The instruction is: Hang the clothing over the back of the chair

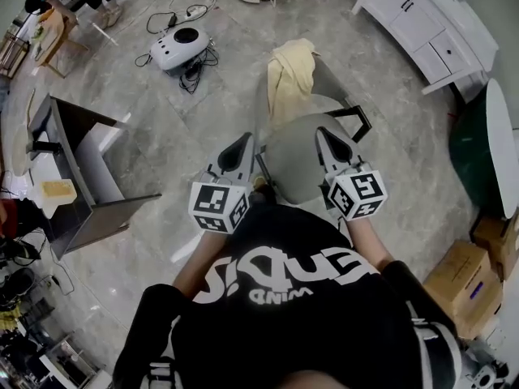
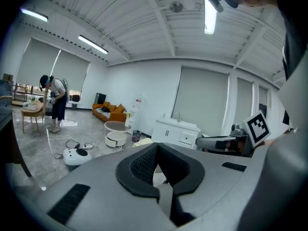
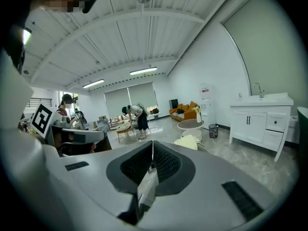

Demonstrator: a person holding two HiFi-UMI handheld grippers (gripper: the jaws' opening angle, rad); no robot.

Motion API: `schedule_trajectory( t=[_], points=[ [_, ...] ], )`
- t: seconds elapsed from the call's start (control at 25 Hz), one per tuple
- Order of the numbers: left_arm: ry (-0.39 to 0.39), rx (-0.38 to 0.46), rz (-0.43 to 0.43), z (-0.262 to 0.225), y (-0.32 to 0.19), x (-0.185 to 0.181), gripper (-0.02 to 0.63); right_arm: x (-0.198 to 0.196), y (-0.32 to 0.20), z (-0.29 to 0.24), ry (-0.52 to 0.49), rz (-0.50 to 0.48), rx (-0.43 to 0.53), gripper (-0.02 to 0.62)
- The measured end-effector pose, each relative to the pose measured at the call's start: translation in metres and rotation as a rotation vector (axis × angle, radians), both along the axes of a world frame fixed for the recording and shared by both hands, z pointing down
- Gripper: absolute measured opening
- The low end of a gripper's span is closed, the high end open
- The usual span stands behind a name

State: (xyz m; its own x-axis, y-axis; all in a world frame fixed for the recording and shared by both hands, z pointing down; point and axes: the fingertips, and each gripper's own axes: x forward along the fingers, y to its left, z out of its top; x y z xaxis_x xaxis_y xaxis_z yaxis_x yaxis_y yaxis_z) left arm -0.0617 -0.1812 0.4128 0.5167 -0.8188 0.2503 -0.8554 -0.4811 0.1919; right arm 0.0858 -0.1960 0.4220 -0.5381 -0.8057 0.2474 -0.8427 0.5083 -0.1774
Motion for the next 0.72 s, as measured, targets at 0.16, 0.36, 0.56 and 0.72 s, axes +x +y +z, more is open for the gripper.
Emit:
schedule_trajectory(
  t=[0.16, 0.36, 0.56, 0.72],
  points=[
    [0.004, 0.011, 0.003, -0.004, 0.009, 0.002, 0.014, 0.004, 0.023, -0.012, 0.003, 0.001, 0.061, 0.018],
    [-0.004, 0.035, 0.009, -0.003, 0.016, 0.002, 0.014, 0.01, 0.036, -0.011, -0.012, 0.037, 0.098, 0.018],
    [-0.011, 0.052, 0.011, -0.005, 0.015, 0.003, 0.014, 0.012, 0.039, -0.009, -0.001, 0.042, 0.106, 0.018],
    [-0.011, 0.055, 0.012, -0.006, 0.015, 0.002, 0.014, 0.008, 0.037, -0.011, 0.005, 0.042, 0.117, 0.015]
  ],
)
